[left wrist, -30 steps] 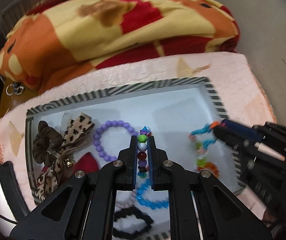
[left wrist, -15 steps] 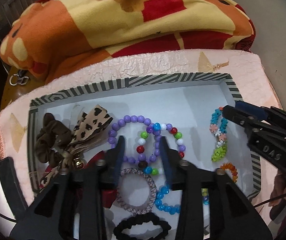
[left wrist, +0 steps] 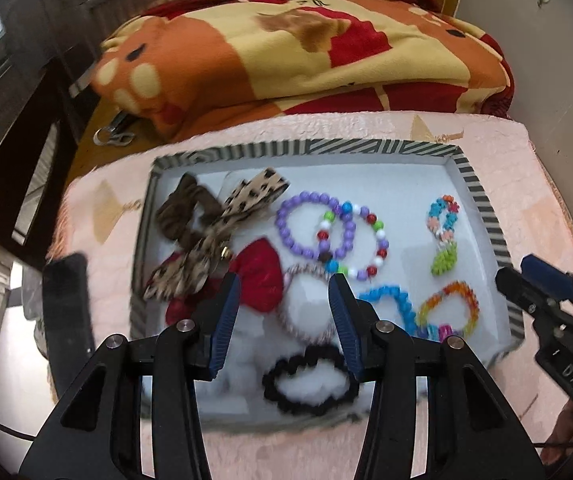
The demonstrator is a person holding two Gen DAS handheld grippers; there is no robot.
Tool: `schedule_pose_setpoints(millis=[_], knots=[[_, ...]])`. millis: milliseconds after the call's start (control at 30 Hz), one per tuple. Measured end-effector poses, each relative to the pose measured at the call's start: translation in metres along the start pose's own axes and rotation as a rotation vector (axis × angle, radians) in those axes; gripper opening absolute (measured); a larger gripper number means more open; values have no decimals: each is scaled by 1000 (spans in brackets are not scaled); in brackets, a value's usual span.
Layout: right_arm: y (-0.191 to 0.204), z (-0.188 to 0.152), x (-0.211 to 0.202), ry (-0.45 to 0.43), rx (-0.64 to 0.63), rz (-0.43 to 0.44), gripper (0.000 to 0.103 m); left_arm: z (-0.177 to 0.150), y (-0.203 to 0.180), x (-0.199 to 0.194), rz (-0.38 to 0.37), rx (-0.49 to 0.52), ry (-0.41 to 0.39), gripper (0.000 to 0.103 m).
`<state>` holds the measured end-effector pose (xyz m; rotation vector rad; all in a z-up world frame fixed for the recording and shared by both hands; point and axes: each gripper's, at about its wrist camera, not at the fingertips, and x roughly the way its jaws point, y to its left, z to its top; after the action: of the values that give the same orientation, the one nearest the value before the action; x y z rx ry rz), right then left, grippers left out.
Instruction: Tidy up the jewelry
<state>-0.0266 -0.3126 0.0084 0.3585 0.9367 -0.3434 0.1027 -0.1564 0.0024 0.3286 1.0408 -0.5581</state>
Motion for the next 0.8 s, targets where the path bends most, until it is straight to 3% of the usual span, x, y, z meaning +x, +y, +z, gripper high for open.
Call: schedule_pose_setpoints(millis=[300, 800], knots=[[18, -29, -18, 4, -16, -11, 43, -38, 15, -34, 38, -86, -37, 45], [32, -51, -35, 7, -40, -9, 47, -75, 11, -62, 85, -97, -56, 45]])
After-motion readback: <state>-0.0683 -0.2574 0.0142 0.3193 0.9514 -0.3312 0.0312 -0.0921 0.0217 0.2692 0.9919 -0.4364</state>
